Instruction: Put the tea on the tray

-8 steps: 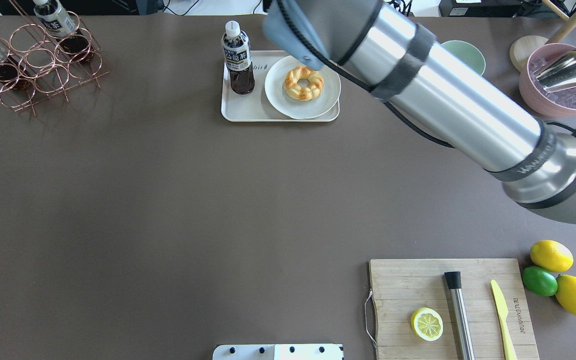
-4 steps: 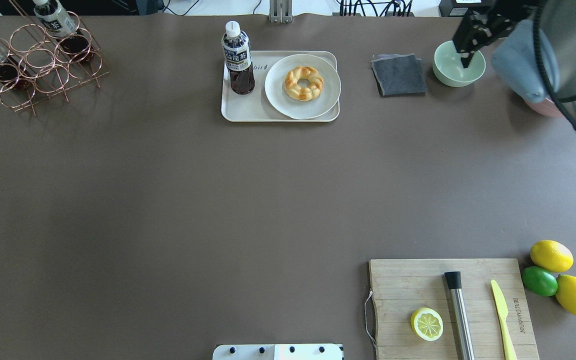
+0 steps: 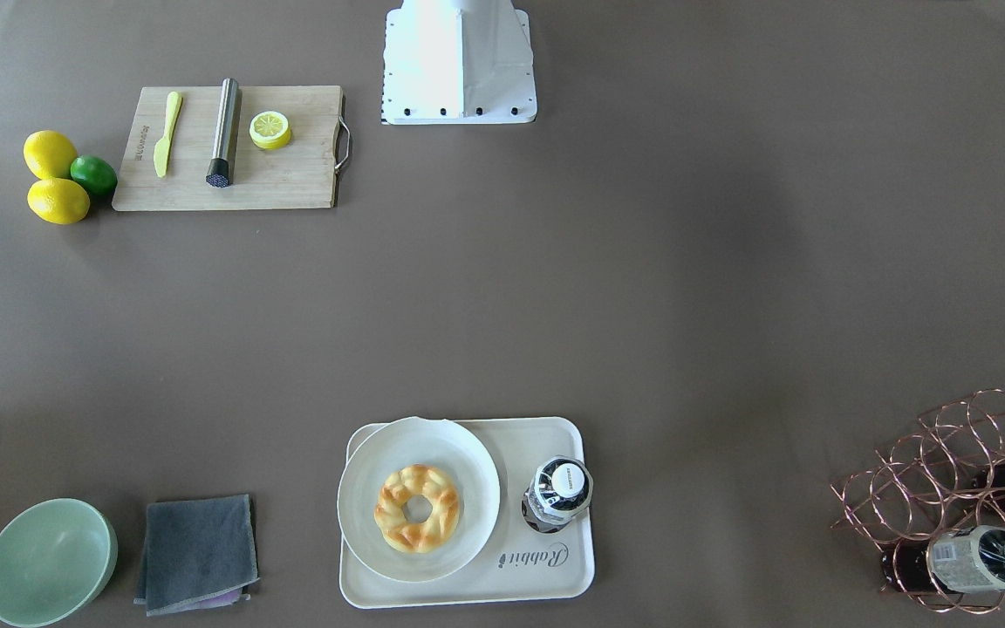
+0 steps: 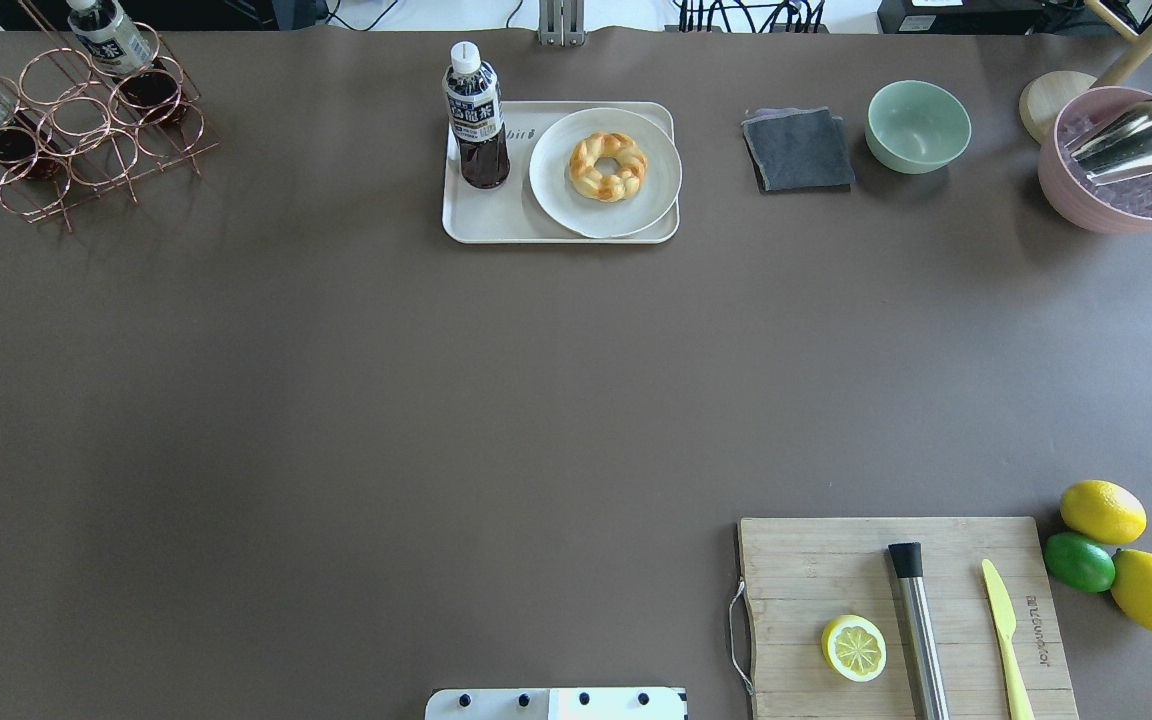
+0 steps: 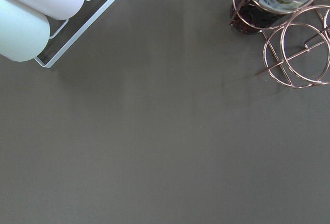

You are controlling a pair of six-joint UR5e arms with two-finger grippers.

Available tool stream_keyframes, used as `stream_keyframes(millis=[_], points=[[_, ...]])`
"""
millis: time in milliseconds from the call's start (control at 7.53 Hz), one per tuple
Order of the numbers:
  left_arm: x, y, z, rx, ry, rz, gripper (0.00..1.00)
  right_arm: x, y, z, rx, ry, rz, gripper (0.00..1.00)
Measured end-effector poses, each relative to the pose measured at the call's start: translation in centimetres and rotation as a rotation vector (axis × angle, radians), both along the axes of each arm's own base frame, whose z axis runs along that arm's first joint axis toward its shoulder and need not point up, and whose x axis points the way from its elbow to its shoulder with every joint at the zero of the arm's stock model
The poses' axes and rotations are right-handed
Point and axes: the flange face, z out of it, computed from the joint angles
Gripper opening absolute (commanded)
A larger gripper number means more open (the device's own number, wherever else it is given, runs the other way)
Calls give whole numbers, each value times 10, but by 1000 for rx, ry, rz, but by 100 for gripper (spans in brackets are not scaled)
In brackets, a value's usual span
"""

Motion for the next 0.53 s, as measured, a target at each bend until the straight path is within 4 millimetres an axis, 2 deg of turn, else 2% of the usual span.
stream_keyframes(millis=[133,266,531], points=[[0,0,1,-1,0,1,98,32,11,49,-14,-33,3,100],[0,0,1,-1,0,2,98,52,21,90,-12,-59,19,100],[1,0,0,0,0,3,98,74,37,161,-5,-81,49,100]])
